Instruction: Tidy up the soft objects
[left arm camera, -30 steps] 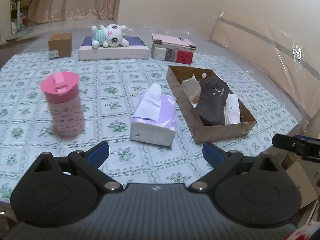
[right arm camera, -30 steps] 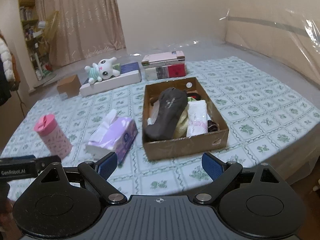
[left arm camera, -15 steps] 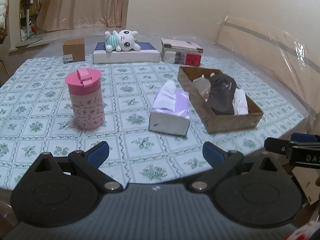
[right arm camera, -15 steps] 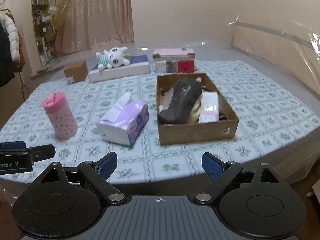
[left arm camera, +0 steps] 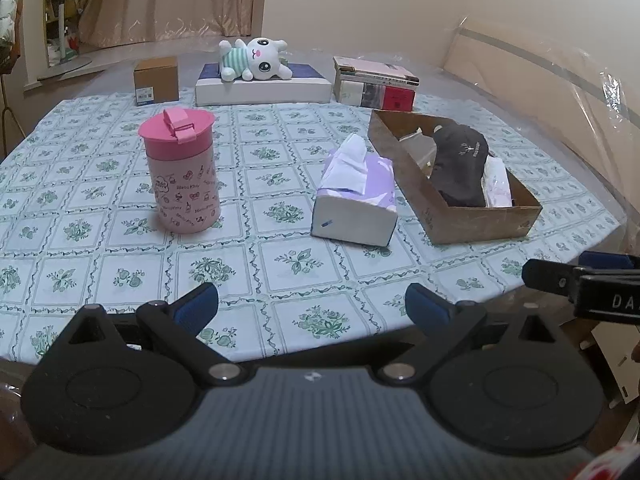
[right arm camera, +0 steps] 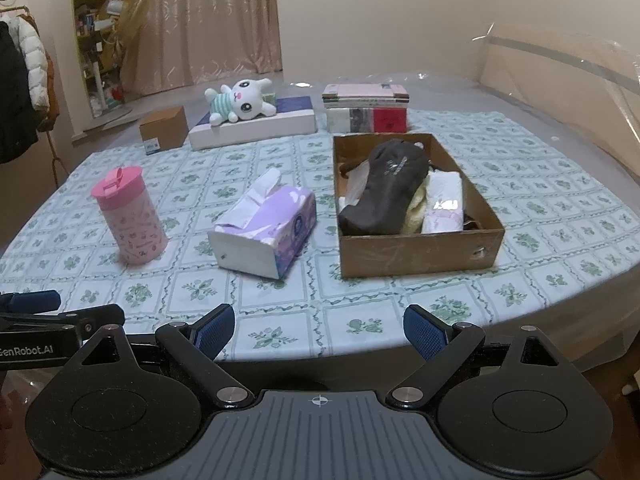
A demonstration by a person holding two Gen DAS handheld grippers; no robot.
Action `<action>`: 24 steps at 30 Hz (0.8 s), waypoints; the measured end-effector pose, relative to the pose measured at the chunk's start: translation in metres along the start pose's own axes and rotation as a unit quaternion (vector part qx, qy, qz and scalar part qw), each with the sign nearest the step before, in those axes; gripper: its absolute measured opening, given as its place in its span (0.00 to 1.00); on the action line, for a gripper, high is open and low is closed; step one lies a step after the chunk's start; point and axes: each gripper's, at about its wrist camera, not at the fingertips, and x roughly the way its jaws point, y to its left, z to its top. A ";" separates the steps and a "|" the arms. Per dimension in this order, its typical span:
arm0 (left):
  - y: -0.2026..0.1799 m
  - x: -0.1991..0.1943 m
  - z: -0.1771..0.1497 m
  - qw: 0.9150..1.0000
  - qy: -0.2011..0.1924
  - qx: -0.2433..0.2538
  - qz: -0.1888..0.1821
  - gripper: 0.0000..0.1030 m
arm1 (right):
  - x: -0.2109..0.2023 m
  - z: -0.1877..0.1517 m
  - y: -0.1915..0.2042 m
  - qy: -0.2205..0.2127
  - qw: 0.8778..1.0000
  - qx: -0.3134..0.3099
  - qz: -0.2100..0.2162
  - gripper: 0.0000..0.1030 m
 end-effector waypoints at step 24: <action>-0.003 0.009 0.000 1.000 0.010 0.000 -0.009 0.96 | 0.010 -0.001 0.001 0.007 1.000 -0.002 -0.002 0.88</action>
